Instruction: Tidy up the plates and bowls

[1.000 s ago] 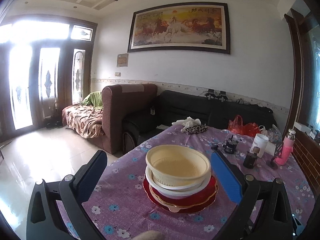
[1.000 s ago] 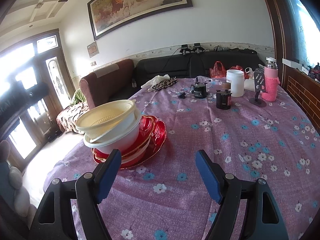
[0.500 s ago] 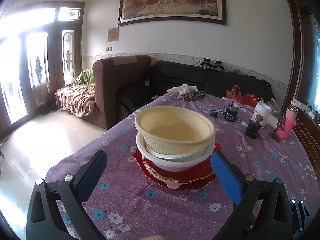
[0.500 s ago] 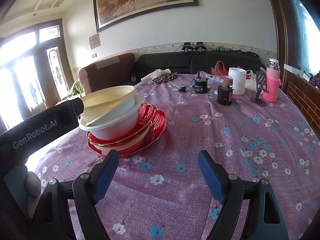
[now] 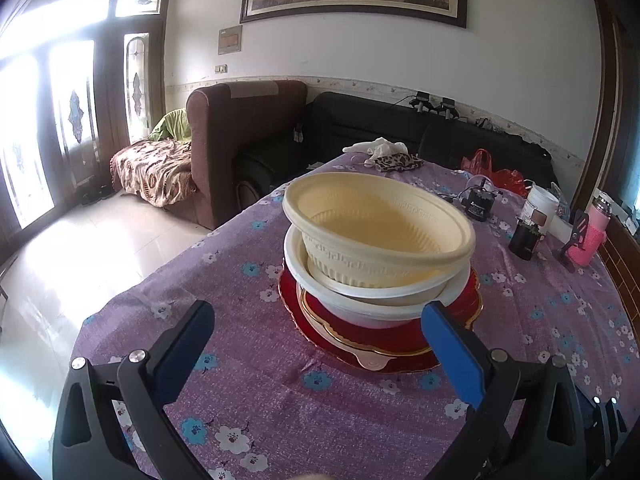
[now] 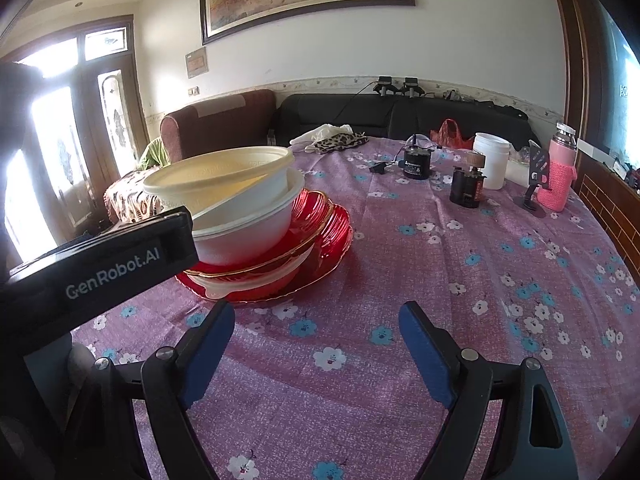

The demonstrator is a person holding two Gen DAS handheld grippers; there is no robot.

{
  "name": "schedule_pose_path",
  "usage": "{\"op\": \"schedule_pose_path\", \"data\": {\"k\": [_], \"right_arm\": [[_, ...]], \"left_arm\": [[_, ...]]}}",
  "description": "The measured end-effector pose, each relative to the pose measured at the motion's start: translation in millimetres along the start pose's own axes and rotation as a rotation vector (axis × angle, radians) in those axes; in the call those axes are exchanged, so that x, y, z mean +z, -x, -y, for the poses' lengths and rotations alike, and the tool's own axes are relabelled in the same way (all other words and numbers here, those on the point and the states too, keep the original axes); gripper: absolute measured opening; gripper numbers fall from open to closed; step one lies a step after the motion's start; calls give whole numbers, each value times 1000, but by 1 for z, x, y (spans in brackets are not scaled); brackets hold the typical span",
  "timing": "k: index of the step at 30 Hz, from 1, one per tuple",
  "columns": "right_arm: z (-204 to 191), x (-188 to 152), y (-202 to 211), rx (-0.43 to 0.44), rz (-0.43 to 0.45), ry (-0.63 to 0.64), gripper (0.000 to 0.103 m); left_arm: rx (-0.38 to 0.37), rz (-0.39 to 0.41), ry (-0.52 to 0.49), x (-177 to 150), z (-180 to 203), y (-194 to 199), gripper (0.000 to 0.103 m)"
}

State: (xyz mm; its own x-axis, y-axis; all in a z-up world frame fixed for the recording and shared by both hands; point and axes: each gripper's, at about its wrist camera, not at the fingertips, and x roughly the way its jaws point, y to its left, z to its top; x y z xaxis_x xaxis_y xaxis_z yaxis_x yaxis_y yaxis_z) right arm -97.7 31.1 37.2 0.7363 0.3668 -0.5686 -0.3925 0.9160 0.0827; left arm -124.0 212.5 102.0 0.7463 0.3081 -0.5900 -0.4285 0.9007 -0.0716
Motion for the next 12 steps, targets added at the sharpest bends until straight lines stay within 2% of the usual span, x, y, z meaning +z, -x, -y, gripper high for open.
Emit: {"op": "schedule_pose_path", "data": {"k": [9, 12], "right_arm": [[-2, -2, -10, 23, -22, 4, 88], [2, -2, -10, 33, -24, -6, 88]], "left_arm": [[26, -42, 34, 0, -11, -14, 103], [15, -56, 23, 0, -6, -14, 103]]}}
